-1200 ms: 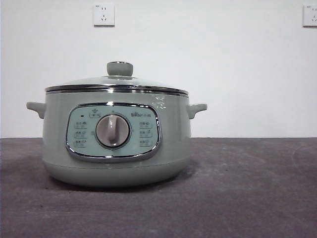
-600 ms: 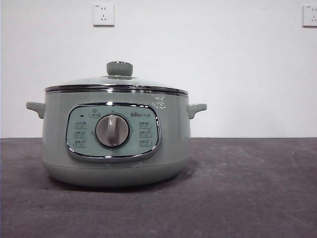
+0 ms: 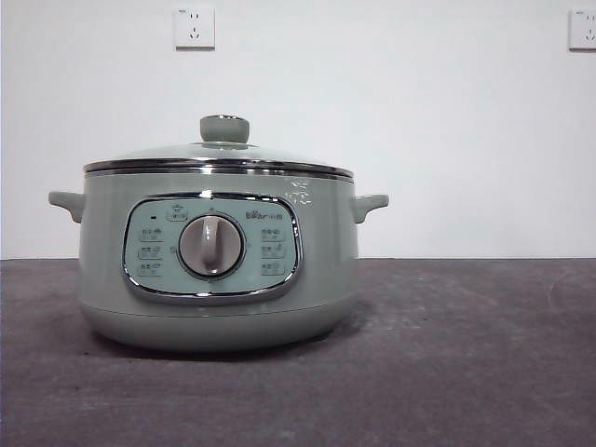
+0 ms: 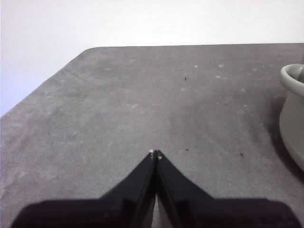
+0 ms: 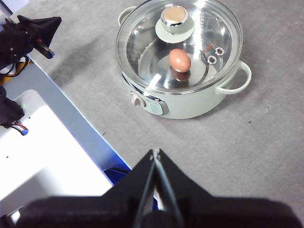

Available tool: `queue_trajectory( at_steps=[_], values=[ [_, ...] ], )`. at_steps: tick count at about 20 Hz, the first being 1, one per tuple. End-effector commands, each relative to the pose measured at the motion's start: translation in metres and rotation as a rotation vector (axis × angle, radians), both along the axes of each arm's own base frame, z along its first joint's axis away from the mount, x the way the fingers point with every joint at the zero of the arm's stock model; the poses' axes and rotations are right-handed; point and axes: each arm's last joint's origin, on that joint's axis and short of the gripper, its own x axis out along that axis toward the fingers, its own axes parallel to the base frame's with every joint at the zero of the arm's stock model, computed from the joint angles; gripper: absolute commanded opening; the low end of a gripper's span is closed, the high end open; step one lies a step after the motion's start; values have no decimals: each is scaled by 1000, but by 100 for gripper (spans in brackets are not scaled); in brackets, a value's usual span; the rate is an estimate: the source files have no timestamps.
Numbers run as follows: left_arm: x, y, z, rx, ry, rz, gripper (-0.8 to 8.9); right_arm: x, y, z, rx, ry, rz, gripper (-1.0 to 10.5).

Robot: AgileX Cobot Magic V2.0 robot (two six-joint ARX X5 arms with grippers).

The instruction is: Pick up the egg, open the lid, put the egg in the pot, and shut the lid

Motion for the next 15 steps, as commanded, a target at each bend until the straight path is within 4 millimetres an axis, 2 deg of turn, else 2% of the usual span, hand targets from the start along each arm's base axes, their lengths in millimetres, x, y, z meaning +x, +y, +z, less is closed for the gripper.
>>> queue_trajectory(
  at_steps=[1, 10, 13, 15],
  values=[
    [1, 0, -4, -15, 5, 10, -3, 0, 0, 0, 3, 3, -8, 1],
    [1, 0, -4, -15, 5, 10, -3, 0, 0, 0, 4, 3, -8, 1],
    [1, 0, -4, -15, 5, 10, -3, -8, -15, 7, 18, -94, -7, 1],
    [1, 0, -4, -15, 5, 10, -3, -13, -30, 13, 70, -191, -83, 1]
  ],
)
